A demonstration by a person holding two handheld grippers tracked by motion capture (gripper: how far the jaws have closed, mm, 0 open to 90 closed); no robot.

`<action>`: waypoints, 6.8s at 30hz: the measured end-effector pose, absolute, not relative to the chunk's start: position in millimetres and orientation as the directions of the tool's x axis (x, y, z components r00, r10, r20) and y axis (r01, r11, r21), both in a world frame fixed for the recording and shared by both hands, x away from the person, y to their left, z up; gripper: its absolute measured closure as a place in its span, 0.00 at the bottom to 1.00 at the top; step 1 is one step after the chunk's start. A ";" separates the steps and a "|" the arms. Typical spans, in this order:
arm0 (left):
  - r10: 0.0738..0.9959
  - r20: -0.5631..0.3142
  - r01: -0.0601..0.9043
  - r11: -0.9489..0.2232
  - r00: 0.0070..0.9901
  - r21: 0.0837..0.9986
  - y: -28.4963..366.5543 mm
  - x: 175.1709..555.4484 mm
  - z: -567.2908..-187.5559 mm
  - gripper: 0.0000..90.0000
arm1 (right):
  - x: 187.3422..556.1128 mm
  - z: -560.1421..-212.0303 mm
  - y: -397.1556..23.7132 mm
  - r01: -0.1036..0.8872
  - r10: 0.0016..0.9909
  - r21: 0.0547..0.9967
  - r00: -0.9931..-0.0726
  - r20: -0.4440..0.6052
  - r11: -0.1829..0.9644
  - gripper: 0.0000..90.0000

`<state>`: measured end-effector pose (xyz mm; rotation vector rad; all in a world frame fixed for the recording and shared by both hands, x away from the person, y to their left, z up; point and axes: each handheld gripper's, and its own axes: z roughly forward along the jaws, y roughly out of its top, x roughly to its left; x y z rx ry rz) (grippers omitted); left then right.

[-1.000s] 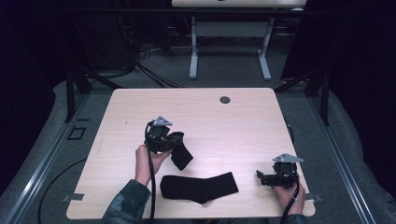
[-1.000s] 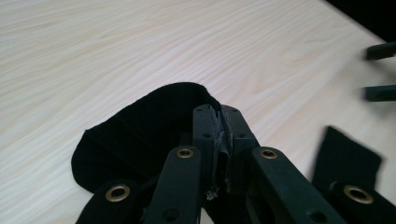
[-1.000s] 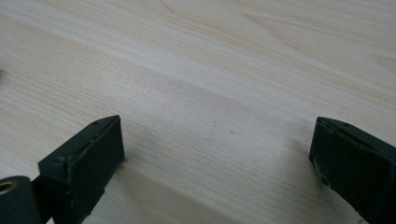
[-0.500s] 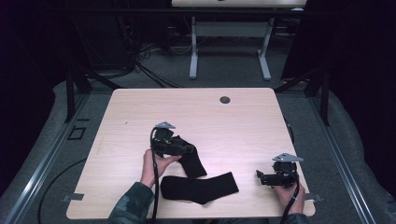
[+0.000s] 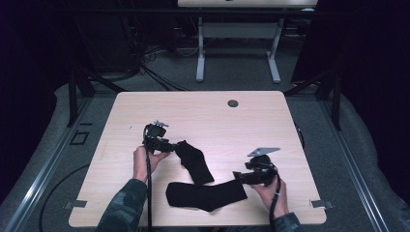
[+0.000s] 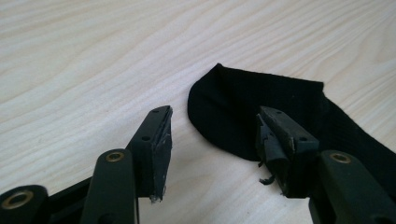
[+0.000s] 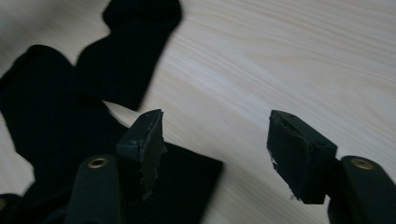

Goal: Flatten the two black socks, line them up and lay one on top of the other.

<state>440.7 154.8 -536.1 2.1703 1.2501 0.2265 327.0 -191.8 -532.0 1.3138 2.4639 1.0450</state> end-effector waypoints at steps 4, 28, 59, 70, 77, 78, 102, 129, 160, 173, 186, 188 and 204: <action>0.836 -0.126 0.731 -0.382 0.534 0.565 149.8 447.4 -542.6 0.54 | 333.2 -534.1 -160.9 0.654 0.745 0.632 -0.643 0.177 0.415 0.49; 0.814 -0.087 0.717 -0.449 0.574 0.533 132.1 450.9 -559.7 0.98 | 347.0 -563.0 -108.3 0.621 0.661 0.568 -0.731 0.169 0.541 0.93; 0.659 -0.086 0.560 -0.555 0.747 0.615 139.6 387.5 -538.0 0.53 | 341.1 -535.4 -178.9 0.563 0.717 0.636 -0.697 0.023 0.527 0.63; 0.589 -0.068 0.518 -0.643 0.805 0.564 131.8 390.3 -552.0 0.63 | 335.3 -550.6 -162.2 0.540 0.668 0.610 -0.744 0.024 0.580 0.65; 0.590 -0.049 0.519 -0.663 0.806 0.540 131.9 389.4 -558.5 0.64 | 336.5 -560.1 -158.8 0.551 0.661 0.577 -0.750 0.025 0.603 0.64; 0.591 -0.038 0.517 -0.670 0.806 0.533 131.8 389.0 -559.9 0.65 | 336.9 -560.5 -159.0 0.554 0.665 0.576 -0.747 0.025 0.601 0.64; 0.584 0.065 0.451 -0.687 0.809 0.569 133.0 378.1 -564.5 0.96 | 337.9 -564.5 -166.8 0.541 0.690 0.601 -0.724 -0.024 0.589 0.90; 0.644 -0.019 0.474 -0.543 0.765 0.693 157.1 346.8 -515.8 0.96 | 317.7 -516.2 -196.3 0.486 0.711 0.730 -0.703 0.000 0.481 0.90; 0.776 -0.135 0.665 -0.421 0.616 0.617 137.8 396.7 -537.2 0.30 | 382.6 -538.6 -211.3 0.647 0.814 0.635 -0.579 0.048 0.423 0.74; 0.785 -0.024 0.672 -0.513 0.619 0.534 114.8 403.3 -567.0 0.21 | 392.9 -562.2 -198.6 0.670 0.809 0.596 -0.585 0.057 0.443 0.82; 0.774 0.012 0.655 -0.543 0.633 0.525 125.2 396.9 -567.4 0.20 | 384.1 -561.3 -193.8 0.673 0.790 0.562 -0.610 0.055 0.481 0.86; 0.773 0.013 0.655 -0.546 0.634 0.522 125.6 396.9 -567.1 0.20 | 383.2 -561.8 -192.8 0.673 0.791 0.570 -0.608 0.063 0.472 0.86; 0.750 0.011 0.646 -0.576 0.661 0.500 136.4 389.9 -566.5 0.17 | 360.8 -562.0 -189.0 0.680 0.775 0.562 -0.623 0.106 0.470 0.87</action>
